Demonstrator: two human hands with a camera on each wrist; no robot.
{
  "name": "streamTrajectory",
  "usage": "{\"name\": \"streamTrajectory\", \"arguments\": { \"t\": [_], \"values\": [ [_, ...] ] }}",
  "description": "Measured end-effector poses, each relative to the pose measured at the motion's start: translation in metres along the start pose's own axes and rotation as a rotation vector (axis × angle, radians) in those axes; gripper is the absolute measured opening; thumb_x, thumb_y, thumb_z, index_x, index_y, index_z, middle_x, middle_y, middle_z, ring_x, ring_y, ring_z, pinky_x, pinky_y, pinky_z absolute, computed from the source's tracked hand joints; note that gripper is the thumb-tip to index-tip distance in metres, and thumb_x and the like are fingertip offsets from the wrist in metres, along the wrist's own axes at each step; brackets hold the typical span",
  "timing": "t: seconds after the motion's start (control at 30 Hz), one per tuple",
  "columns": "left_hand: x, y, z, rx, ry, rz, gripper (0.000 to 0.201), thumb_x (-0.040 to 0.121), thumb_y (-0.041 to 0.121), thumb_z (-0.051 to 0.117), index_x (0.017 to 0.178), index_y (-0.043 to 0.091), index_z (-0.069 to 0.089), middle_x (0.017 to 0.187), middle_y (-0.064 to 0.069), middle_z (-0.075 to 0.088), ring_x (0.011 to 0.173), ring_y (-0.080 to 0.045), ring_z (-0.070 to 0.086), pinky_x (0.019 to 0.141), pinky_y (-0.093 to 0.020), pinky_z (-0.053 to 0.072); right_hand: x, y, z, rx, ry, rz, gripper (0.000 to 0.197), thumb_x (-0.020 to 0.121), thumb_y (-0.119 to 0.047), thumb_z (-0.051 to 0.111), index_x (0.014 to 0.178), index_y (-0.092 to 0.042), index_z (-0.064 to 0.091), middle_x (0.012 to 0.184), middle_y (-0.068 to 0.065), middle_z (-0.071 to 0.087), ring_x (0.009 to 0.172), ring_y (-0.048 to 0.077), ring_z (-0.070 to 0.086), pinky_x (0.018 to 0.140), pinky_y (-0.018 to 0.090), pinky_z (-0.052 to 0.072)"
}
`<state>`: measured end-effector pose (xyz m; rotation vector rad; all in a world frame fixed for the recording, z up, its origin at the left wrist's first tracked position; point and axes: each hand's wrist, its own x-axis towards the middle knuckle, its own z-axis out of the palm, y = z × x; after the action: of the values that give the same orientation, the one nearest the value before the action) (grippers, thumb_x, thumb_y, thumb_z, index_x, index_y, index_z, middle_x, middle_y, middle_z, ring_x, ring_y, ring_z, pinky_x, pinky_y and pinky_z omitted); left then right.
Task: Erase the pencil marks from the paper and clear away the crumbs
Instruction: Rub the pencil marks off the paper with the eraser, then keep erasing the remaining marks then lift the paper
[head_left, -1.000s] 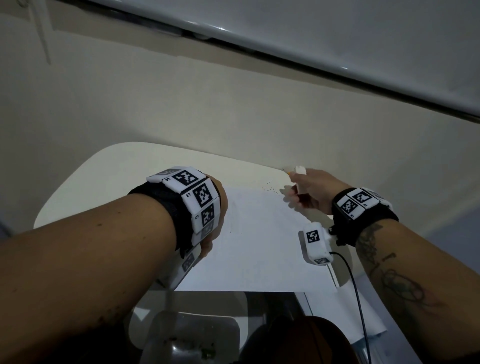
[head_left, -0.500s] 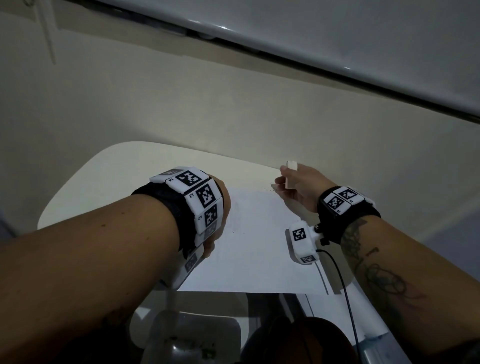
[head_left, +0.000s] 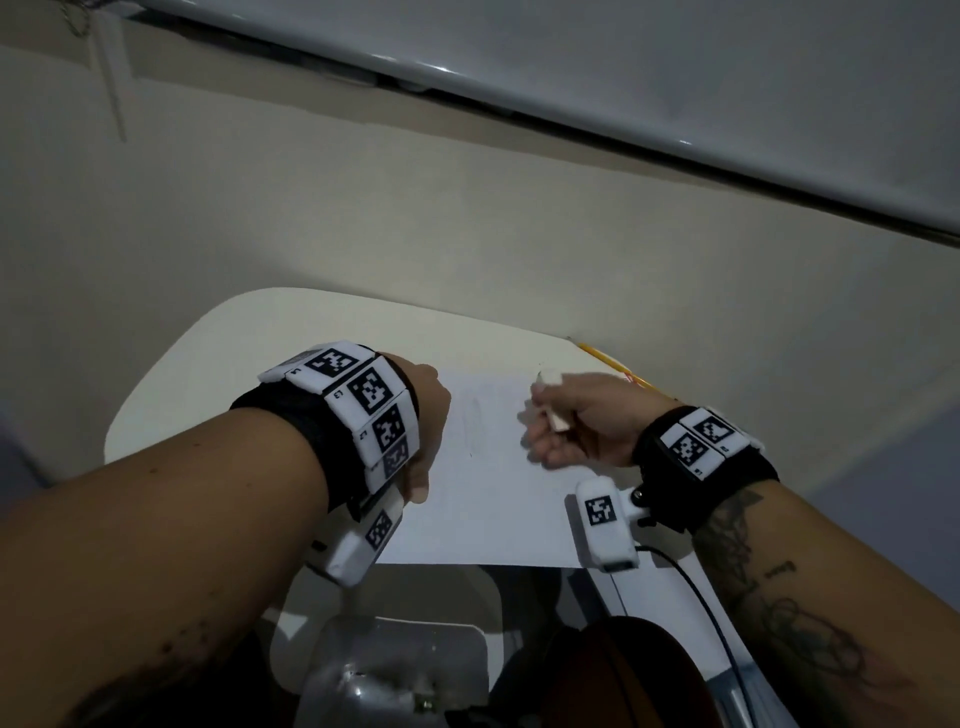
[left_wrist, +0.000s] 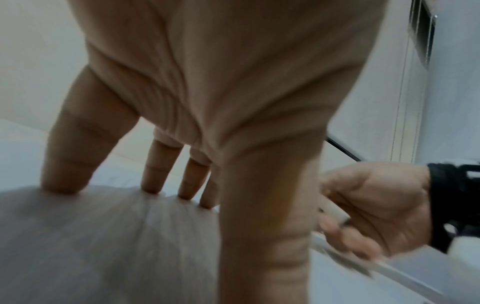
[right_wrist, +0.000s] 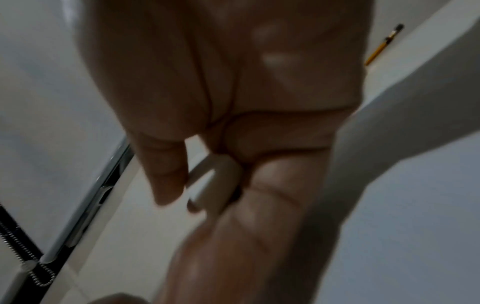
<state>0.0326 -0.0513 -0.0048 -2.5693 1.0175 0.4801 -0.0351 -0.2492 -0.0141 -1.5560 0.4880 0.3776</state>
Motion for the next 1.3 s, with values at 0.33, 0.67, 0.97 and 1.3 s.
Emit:
{"name": "streamTrajectory", "arguments": {
  "t": [0.33, 0.67, 0.97, 1.3],
  "values": [
    [-0.012, -0.004, 0.035, -0.156, 0.158, -0.013, 0.053, 0.073, 0.057, 0.077, 0.089, 0.01, 0.058, 0.105, -0.009, 0.063, 0.08, -0.025, 0.058, 0.071, -0.029, 0.046, -0.015, 0.011, 0.022, 0.097, -0.028, -0.158, 0.009, 0.103, -0.018, 0.048, 0.097, -0.011, 0.048, 0.087, 0.016, 0.064, 0.08, 0.032, 0.066, 0.064, 0.034, 0.058],
    [-0.049, -0.032, 0.05, -0.327, 0.138, -0.357, 0.073, 0.072, 0.078, 0.059, 0.112, 0.018, 0.046, 0.098, -0.003, 0.047, 0.091, -0.025, 0.055, 0.08, -0.037, 0.05, -0.036, 0.003, -0.013, -0.804, 0.619, -0.005, 0.026, 0.087, -0.019, 0.066, 0.069, -0.007, 0.052, 0.066, 0.008, 0.055, 0.06, 0.024, 0.052, 0.054, 0.026, 0.037],
    [-0.044, -0.034, 0.05, -0.322, 0.166, -0.414, 0.097, 0.055, 0.085, 0.063, 0.123, 0.019, 0.043, 0.106, -0.005, 0.055, 0.103, -0.028, 0.054, 0.09, -0.041, 0.049, -0.045, 0.018, -0.025, -0.678, 0.661, 0.149, 0.034, 0.076, -0.026, 0.08, 0.067, -0.009, 0.053, 0.063, 0.006, 0.058, 0.056, 0.019, 0.052, 0.051, 0.022, 0.036],
    [-0.048, -0.034, 0.05, -0.517, 0.258, -0.515, 0.123, 0.056, 0.079, 0.068, 0.152, 0.024, 0.013, 0.13, -0.011, 0.052, 0.118, -0.032, 0.051, 0.095, -0.041, 0.046, -0.053, 0.018, -0.046, -0.465, 0.727, -0.103, 0.026, 0.08, -0.01, 0.074, 0.068, -0.009, 0.051, 0.057, 0.007, 0.049, 0.048, 0.02, 0.042, 0.05, 0.025, 0.03]
  ]
}}
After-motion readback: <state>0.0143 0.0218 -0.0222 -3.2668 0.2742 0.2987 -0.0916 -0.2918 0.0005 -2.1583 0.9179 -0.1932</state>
